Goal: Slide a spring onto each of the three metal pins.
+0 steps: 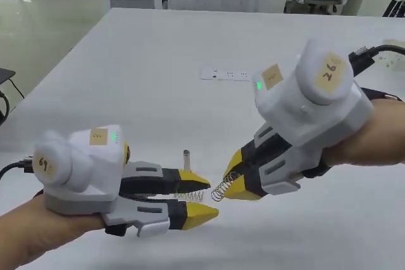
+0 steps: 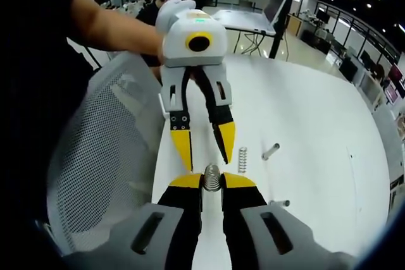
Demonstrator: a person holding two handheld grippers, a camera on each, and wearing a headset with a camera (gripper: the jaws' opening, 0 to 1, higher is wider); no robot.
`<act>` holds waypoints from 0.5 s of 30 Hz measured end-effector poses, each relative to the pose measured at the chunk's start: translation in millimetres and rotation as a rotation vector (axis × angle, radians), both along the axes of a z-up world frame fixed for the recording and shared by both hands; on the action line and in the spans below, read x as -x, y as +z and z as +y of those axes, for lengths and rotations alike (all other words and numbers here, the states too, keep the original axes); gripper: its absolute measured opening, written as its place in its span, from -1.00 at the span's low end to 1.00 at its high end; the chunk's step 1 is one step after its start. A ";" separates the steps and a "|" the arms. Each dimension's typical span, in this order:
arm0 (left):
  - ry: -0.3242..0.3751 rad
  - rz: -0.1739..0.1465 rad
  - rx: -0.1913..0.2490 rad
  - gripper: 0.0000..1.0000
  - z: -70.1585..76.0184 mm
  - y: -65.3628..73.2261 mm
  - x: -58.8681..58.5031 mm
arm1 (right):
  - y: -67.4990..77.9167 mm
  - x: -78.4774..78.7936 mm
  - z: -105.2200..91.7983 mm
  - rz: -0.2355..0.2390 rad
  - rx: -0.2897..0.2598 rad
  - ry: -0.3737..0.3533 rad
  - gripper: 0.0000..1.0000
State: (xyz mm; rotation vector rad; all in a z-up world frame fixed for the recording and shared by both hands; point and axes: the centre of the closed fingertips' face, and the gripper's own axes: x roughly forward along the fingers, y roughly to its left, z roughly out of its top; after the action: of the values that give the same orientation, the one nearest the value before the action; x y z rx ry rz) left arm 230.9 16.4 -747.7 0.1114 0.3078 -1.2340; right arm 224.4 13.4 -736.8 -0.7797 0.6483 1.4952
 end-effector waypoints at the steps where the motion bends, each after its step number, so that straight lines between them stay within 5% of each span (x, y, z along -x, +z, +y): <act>1: 0.003 0.000 -0.001 -0.59 0.8 0.0 -0.6 | -0.6 -0.1 -0.9 0.000 0.004 -0.001 -0.83; 15: 0.070 -0.006 0.001 -0.28 23.5 7.0 -7.8 | -6.0 -8.2 -16.6 -0.007 0.043 -0.022 -0.83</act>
State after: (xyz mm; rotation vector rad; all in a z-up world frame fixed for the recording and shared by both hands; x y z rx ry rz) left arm 238.7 39.8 -740.7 0.1031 0.3036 -1.1646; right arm 232.6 -3.2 -742.8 -0.8076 0.6833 1.4625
